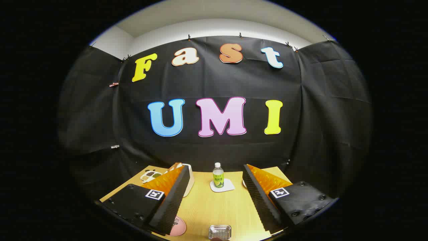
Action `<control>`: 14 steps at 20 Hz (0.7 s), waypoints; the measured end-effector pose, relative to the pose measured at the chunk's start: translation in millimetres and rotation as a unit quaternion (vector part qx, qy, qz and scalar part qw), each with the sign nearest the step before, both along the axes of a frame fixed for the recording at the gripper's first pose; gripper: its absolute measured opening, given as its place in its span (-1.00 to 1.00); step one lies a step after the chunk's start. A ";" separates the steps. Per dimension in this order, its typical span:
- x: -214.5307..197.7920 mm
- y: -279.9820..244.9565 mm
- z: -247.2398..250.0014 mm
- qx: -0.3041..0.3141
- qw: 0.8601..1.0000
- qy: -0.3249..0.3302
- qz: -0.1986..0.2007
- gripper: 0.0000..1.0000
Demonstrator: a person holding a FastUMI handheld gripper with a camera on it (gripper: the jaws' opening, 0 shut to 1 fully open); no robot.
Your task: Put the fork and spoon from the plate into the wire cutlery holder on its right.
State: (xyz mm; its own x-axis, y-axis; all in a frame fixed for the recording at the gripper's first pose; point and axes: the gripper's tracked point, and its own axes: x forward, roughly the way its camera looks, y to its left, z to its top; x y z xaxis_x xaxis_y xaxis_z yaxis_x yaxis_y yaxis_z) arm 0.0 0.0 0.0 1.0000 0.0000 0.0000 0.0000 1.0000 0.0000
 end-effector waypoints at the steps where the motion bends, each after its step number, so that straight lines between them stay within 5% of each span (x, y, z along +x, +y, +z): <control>1: 1.3 -1.7 0.0 0.002 1.000 0.001 -0.003 0.98; 14: 3.7 5.9 -23.0 -0.002 1.000 0.027 -0.016 0.98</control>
